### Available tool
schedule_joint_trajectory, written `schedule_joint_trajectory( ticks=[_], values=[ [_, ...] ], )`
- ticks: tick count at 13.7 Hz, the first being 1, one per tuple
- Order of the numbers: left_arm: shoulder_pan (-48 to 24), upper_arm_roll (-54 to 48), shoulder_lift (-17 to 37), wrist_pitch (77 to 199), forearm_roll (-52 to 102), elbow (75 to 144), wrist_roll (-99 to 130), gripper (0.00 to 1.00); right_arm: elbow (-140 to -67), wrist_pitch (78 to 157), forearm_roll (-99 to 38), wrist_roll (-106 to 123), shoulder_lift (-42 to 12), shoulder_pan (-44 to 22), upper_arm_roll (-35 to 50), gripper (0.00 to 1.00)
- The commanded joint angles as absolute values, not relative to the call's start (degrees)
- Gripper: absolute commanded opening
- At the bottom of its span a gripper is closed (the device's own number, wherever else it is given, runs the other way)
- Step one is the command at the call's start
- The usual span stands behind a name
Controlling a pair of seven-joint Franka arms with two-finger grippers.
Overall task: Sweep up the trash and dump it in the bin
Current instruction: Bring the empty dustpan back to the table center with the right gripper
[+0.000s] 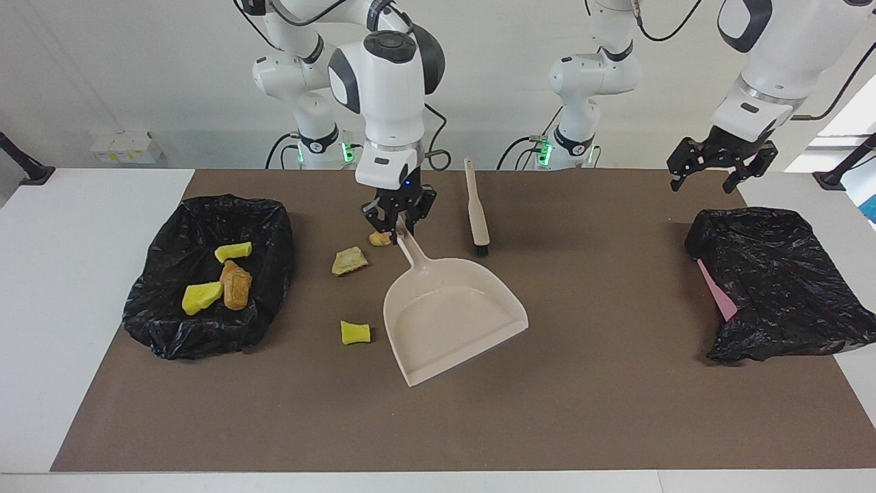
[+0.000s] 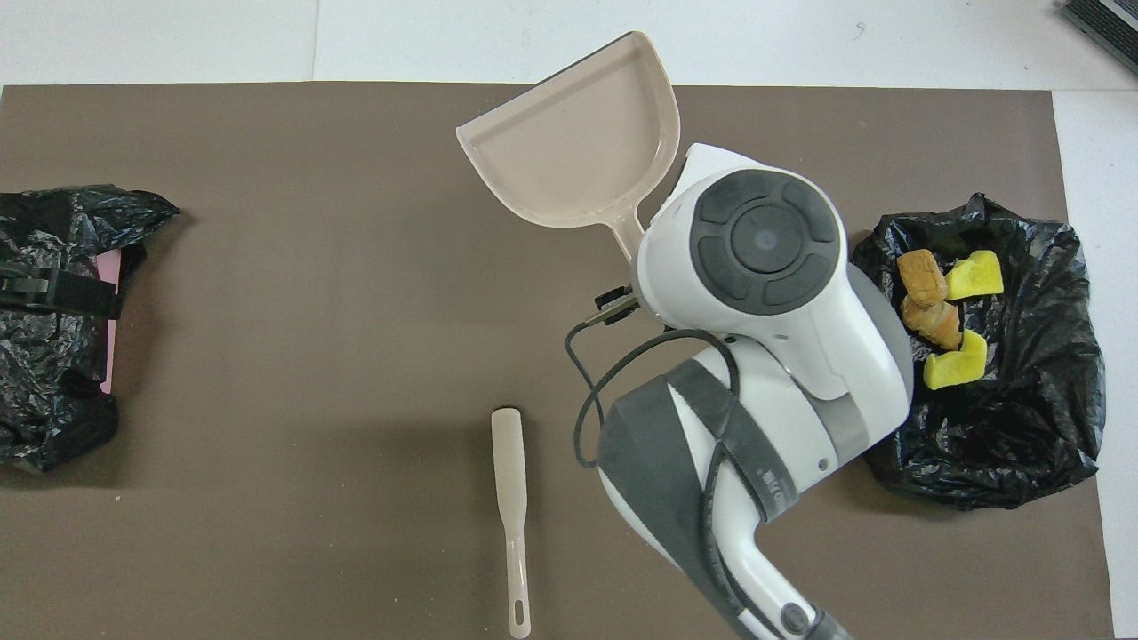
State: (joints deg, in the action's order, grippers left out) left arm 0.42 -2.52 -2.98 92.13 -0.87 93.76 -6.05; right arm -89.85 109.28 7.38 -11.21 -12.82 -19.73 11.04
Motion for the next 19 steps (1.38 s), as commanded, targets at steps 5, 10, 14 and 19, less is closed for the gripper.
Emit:
schedule_joint_trajectory(
  ticks=[5, 10, 14, 19],
  values=[
    [0.79, -2.90, -3.60, 91.58, -1.93, 94.13, -5.54, 1.00, -77.45, 108.46, 3.07, -27.75, -25.72, -24.86, 10.81, 0.00],
    [0.44, -2.90, -3.60, 92.20, -1.76, 94.22, -5.71, 1.00, -72.07, 110.12, 3.34, -35.50, -34.71, -30.66, 10.46, 0.00],
    [0.53, -2.90, -3.60, 91.93, -1.76, 94.22, -5.36, 1.00, -72.51, 110.92, 3.34, -40.33, -35.86, -32.52, 10.55, 0.00],
    [0.61, -2.90, -3.60, 91.93, -1.76, 94.22, -5.45, 1.00, -73.82, 110.74, 3.87, -42.54, -36.30, -33.84, 10.55, 0.17]
  ],
)
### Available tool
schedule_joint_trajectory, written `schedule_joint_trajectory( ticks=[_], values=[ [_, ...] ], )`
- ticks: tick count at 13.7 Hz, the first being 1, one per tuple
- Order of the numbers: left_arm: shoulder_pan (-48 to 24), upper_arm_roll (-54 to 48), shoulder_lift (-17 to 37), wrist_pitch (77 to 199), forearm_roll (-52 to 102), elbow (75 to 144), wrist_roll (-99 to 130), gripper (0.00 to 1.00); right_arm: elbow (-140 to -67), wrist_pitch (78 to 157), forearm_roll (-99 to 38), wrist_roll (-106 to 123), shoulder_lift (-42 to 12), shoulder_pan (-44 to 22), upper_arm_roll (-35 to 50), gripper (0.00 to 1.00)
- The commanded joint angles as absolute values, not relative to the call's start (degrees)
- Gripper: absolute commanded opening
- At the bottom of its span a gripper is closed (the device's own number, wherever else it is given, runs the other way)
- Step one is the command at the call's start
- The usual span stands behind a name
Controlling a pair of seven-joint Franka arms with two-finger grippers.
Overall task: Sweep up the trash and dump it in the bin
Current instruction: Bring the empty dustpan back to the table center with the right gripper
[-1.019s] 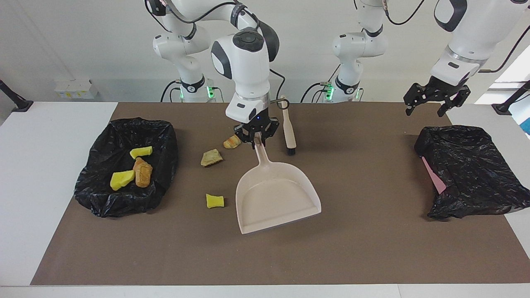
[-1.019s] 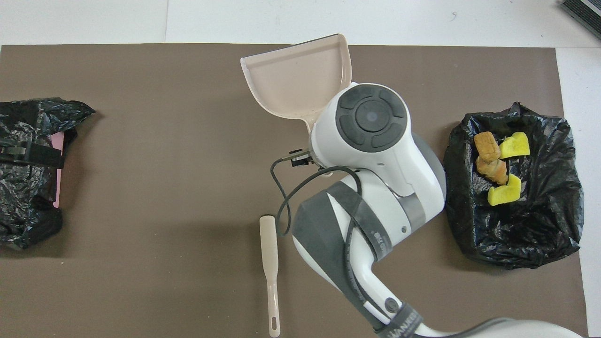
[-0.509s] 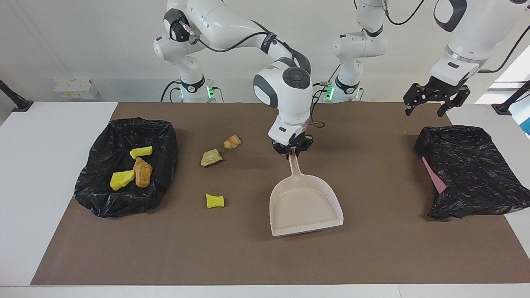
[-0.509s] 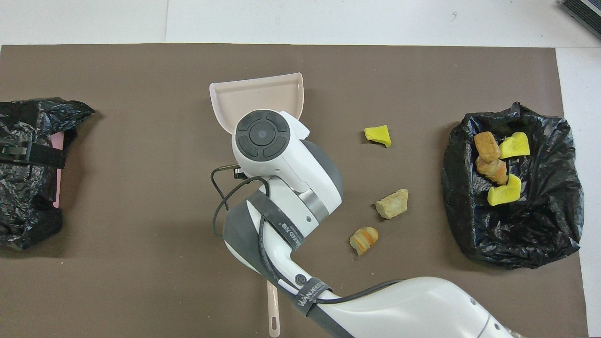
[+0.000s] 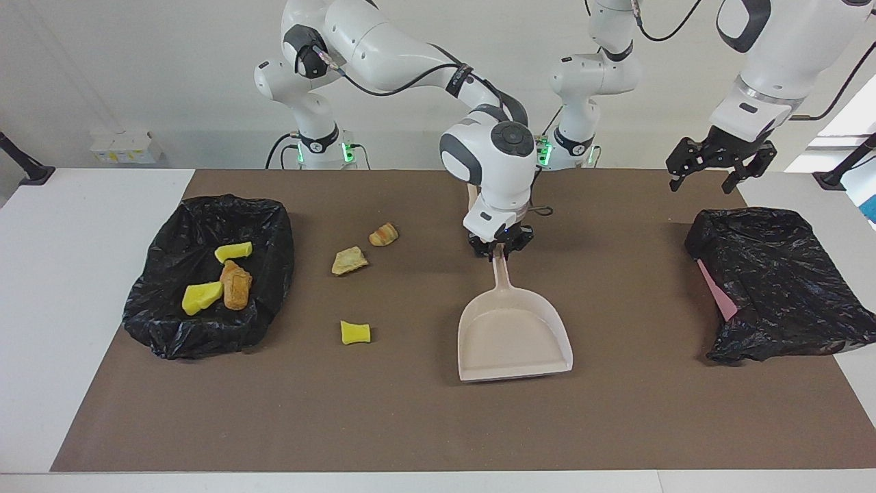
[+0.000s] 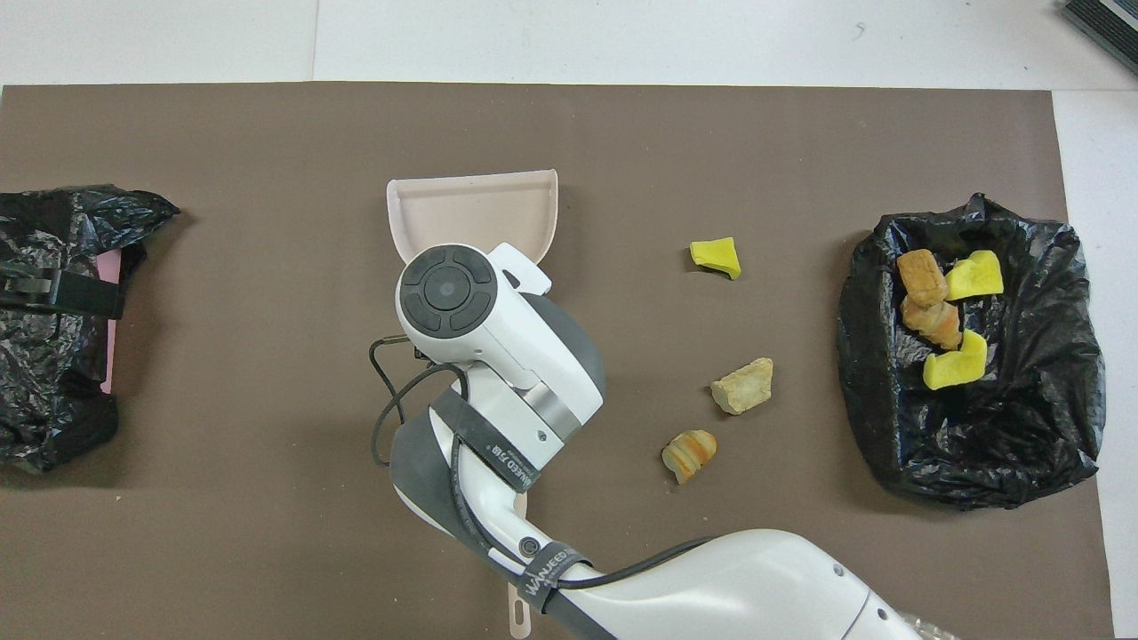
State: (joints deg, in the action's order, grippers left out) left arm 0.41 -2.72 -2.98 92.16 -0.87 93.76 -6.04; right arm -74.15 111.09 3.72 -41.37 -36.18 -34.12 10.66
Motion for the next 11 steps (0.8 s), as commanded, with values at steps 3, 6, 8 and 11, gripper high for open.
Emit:
schedule_joint_trajectory(
  ticks=[3, 6, 8, 11],
  values=[
    [0.88, -2.90, -3.60, 91.84, -1.76, 94.13, -5.54, 1.00, -76.37, 111.18, 3.87, -42.54, -35.60, -33.84, 10.37, 0.24],
    [0.88, -2.90, -3.60, 91.85, -1.76, 94.13, -5.54, 1.00, -77.25, 111.27, 3.78, -42.54, -35.16, -33.66, 10.46, 0.24],
    [0.88, -2.90, -3.60, 91.85, -1.76, 94.22, -5.54, 1.00, -78.48, 111.10, 3.26, -42.54, -34.63, -33.31, 10.46, 0.49],
    [0.88, -2.90, -3.60, 91.85, -1.76, 94.22, -5.54, 1.00, -78.31, 110.48, 3.16, -42.71, -34.54, -33.05, 10.46, 0.65]
  ],
)
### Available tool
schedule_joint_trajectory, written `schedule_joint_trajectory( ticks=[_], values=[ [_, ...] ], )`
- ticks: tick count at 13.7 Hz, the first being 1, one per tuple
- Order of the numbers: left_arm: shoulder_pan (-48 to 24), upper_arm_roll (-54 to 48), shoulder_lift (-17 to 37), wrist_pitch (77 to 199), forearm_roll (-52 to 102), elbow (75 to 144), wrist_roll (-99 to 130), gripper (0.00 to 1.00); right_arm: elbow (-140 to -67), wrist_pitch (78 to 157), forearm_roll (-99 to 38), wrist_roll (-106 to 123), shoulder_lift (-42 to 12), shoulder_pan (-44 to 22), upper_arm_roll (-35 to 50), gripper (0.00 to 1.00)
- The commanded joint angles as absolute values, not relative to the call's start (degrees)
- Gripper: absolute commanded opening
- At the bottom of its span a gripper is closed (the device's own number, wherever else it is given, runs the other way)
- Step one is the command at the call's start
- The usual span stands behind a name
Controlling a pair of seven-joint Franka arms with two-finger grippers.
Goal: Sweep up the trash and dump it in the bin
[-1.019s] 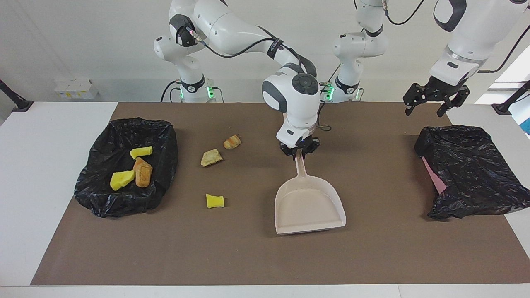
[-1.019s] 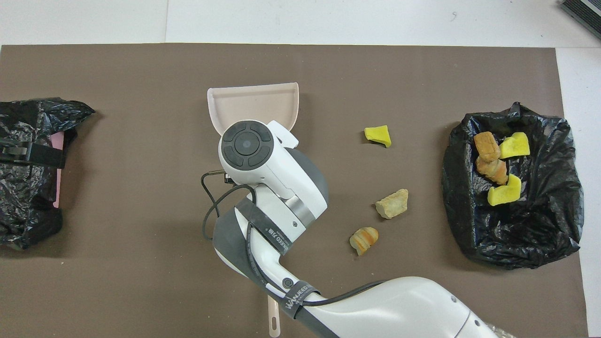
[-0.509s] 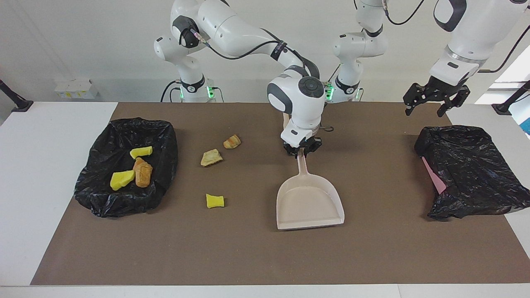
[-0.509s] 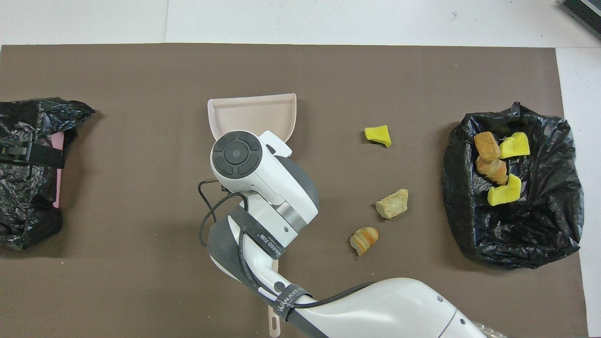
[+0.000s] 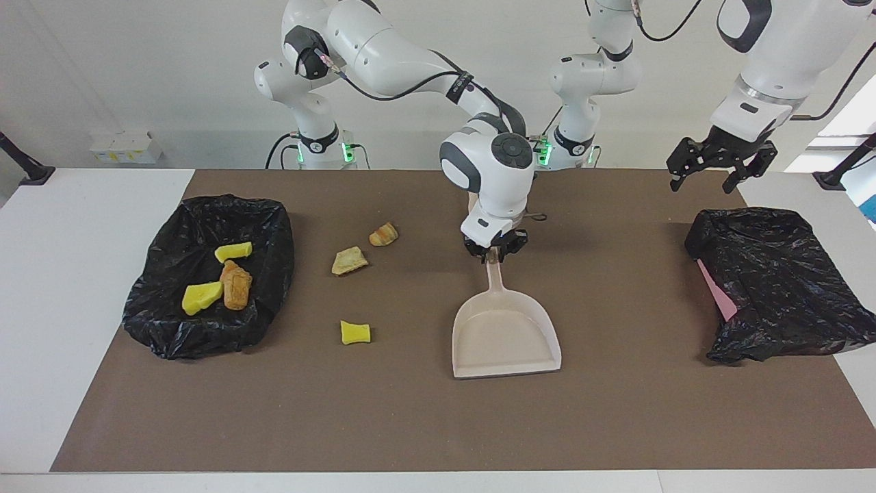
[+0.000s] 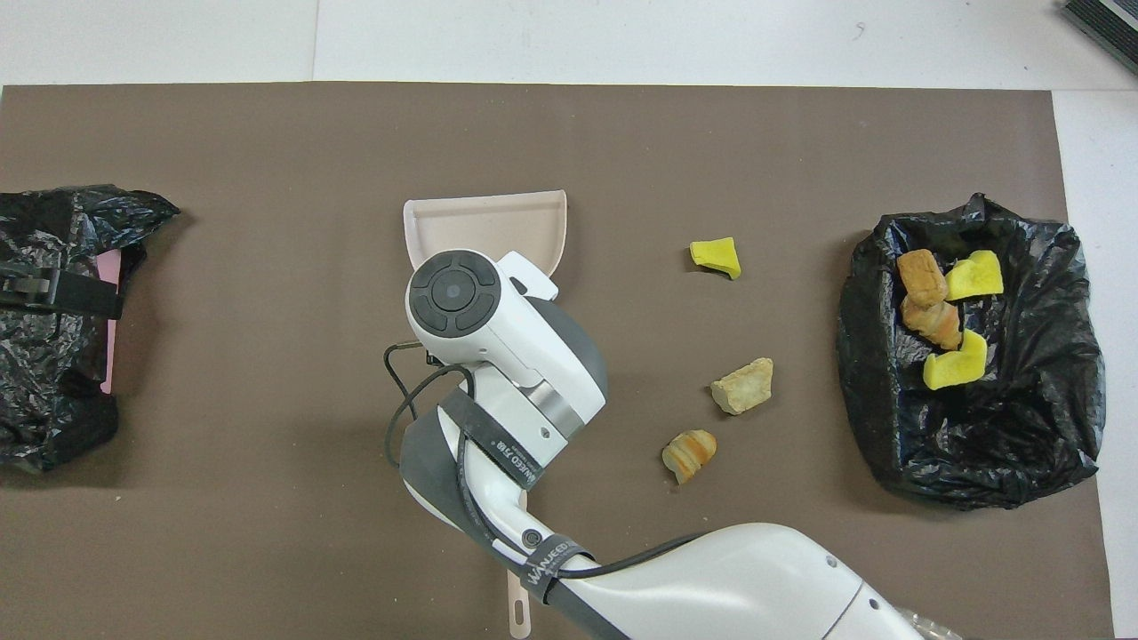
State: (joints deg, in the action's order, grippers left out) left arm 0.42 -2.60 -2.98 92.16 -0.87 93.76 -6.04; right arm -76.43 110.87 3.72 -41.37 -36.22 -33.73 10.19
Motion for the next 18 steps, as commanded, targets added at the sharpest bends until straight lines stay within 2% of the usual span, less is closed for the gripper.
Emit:
schedule_joint_trajectory(
  ticks=[1, 3, 5, 8, 9, 12, 15, 18],
  values=[
    [0.88, -2.90, -3.60, 91.67, -1.76, 94.13, -5.54, 1.00, -78.31, 110.30, 2.99, -42.89, -34.37, -33.05, 10.46, 0.70],
    [0.70, -2.90, -4.04, 89.83, -1.76, 94.40, -5.54, 1.00, -78.49, 108.47, 2.72, -42.98, -32.44, -32.18, 10.46, 0.81],
    [0.35, -2.99, -4.13, 91.14, -1.41, 95.01, -5.28, 1.00, -79.27, 106.44, 2.64, -43.24, -29.55, -31.99, 10.46, 0.86],
    [-0.26, -3.25, -2.99, 99.03, 0.00, 97.28, -5.19, 1.00, -88.20, 106.08, 1.42, -43.24, -21.13, -32.34, 10.63, 0.92],
    [-1.13, -3.16, -2.73, 101.05, 0.26, 98.08, -5.19, 1.00, -92.94, 106.26, 0.01, -43.42, -17.18, -32.60, 10.72, 1.00],
    [-4.56, -3.16, -0.70, 103.18, 0.26, 98.09, -3.88, 1.00, -101.75, 106.26, -1.67, -43.50, -10.48, -35.85, 10.72, 1.00],
    [-8.33, -3.25, 2.10, 105.28, 0.35, 97.65, -0.02, 1.00, -106.94, 107.22, -4.21, -45.96, -7.13, -38.40, 10.72, 1.00],
    [-12.64, -3.52, 5.79, 108.45, 0.44, 97.38, 4.29, 1.00, -113.62, 111.96, -7.82, -46.49, -4.14, -40.68, 10.72, 1.00]
  ],
)
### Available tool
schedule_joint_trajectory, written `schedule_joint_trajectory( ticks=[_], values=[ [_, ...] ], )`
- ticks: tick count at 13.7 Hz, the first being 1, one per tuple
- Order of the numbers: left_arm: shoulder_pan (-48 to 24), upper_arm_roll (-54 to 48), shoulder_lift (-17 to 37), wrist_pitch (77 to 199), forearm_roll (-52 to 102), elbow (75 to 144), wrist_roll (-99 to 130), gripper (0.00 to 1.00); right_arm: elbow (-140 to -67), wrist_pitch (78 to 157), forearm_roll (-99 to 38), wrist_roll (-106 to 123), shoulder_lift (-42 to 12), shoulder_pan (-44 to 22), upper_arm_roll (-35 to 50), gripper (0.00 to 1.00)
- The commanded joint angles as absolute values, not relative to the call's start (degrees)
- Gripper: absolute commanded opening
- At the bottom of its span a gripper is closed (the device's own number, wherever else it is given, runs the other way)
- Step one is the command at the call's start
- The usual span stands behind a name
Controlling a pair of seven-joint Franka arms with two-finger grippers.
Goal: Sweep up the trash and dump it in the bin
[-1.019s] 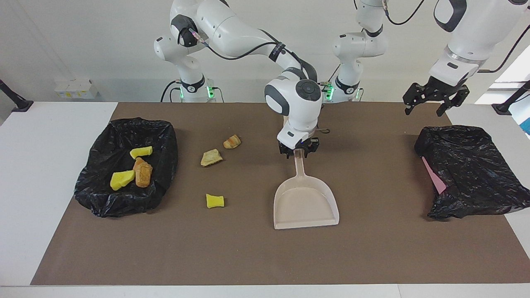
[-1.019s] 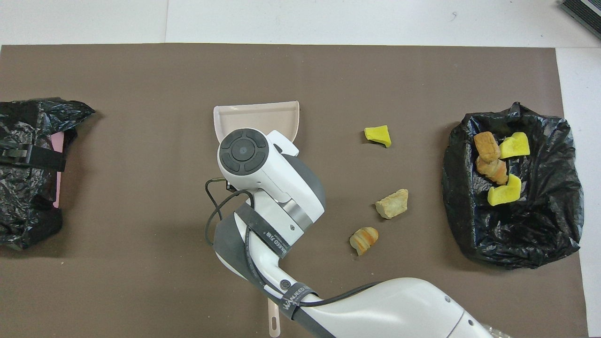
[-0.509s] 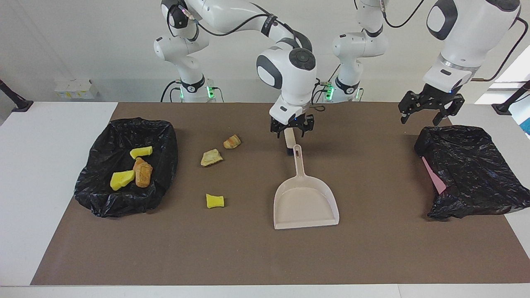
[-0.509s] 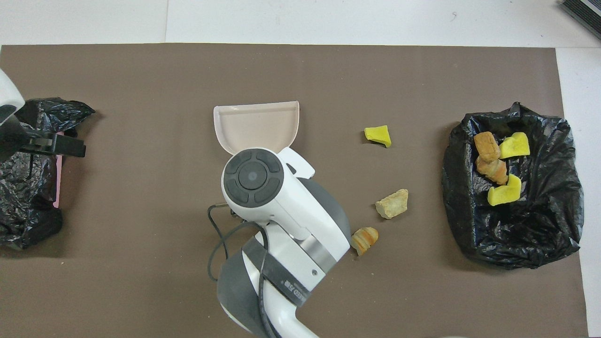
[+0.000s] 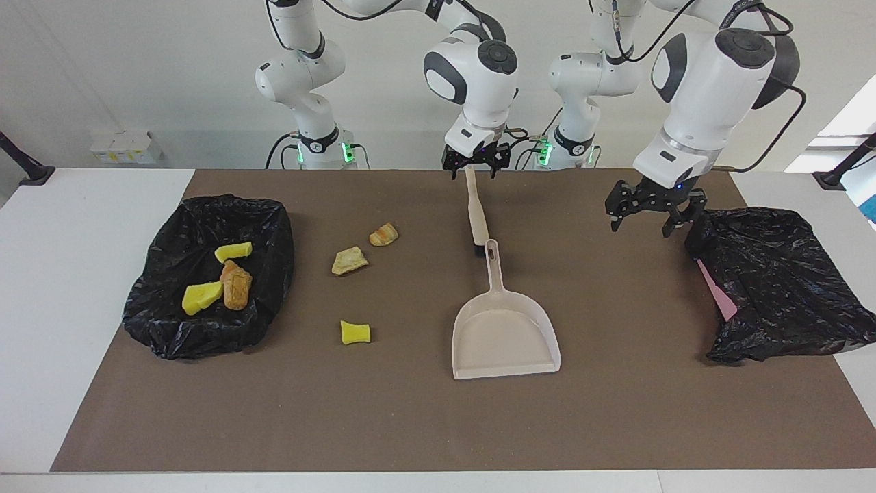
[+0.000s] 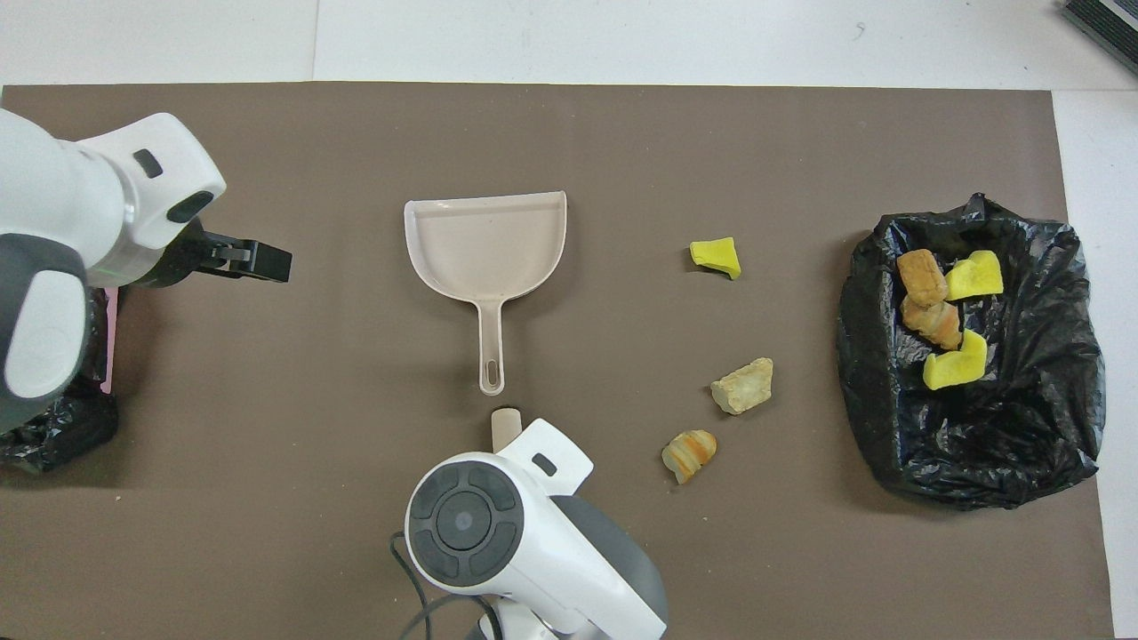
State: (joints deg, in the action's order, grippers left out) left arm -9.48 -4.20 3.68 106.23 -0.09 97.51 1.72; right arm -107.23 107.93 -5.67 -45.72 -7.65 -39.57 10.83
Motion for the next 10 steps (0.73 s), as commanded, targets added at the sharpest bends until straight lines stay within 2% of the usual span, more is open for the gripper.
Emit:
schedule_joint_trajectory(
  ticks=[1, 7, 10],
  values=[
    [-13.44, -3.60, 7.28, 110.55, 0.44, 97.38, 5.61, 1.00, -115.73, 114.23, -7.82, -47.28, -4.22, -42.00, 10.72, 1.00],
    [-23.28, -3.69, 17.39, 120.05, 0.35, 97.91, 16.07, 1.00, -125.93, 125.23, -7.82, -50.01, -4.31, -47.20, 10.72, 1.00],
    [-27.49, -3.69, 17.93, 123.74, 0.35, 102.46, 19.06, 1.00, -126.30, 125.68, -7.82, -50.01, -4.48, -47.02, 10.72, 1.00]
  ],
)
